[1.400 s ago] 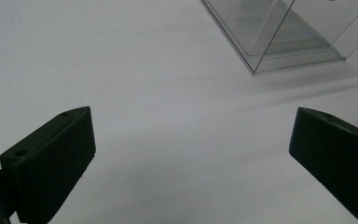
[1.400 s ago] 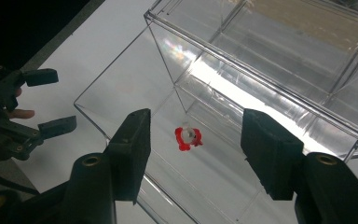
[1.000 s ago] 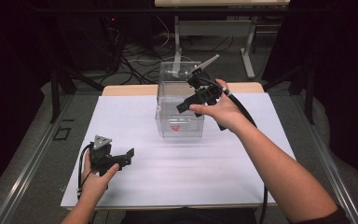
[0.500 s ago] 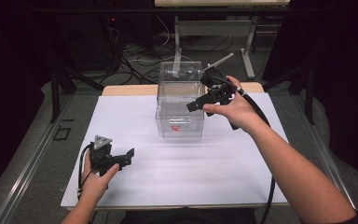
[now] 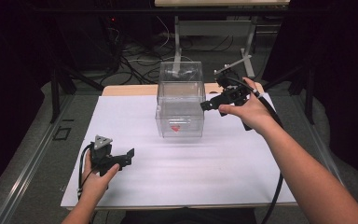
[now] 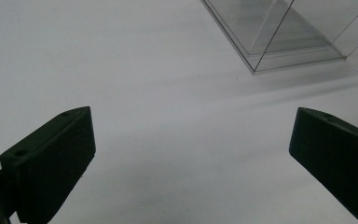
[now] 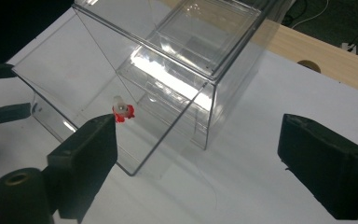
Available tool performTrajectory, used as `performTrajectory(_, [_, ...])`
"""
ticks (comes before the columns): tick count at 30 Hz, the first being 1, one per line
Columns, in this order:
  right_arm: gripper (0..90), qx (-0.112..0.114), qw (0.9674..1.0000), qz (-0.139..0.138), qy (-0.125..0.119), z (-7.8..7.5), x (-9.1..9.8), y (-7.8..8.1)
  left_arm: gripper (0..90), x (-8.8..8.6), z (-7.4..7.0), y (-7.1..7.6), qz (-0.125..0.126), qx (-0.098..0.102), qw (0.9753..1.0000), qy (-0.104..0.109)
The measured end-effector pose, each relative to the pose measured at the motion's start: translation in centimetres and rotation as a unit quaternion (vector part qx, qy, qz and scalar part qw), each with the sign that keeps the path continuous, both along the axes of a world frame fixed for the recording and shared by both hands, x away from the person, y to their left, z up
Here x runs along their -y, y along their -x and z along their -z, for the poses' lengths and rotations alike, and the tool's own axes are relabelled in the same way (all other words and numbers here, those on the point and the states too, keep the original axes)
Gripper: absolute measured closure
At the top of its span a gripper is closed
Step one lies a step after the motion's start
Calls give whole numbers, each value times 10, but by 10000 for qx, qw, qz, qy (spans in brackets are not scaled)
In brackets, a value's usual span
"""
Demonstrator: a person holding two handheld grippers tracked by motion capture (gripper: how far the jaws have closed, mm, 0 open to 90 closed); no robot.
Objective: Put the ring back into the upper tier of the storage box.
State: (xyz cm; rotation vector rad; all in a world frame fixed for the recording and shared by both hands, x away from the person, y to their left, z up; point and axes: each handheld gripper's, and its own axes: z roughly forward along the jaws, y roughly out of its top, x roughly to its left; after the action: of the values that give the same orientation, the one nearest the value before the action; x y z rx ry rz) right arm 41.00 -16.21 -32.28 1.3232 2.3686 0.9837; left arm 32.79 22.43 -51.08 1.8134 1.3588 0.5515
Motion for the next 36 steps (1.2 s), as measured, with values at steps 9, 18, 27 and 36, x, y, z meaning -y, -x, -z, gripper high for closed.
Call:
performTrajectory(9, [23, 109, 9999, 52, 112, 11, 16, 5, 5, 0, 0, 0, -3, 12, 10000, 5])
performTrajectory(18, [0, 163, 9998, 82, 93, 26, 24, 14, 5, 0, 0, 0, -14, 14, 10000, 10])
performTrajectory(27, [0, 231, 9995, 196, 84, 48, 35, 25, 5, 0, 0, 0, -15, 15, 10000, 8])
performTrajectory(36, [0, 268, 9993, 212, 130, 73, 44, 41, 5, -1, -1, 0, 4, -22, 10000, -8])
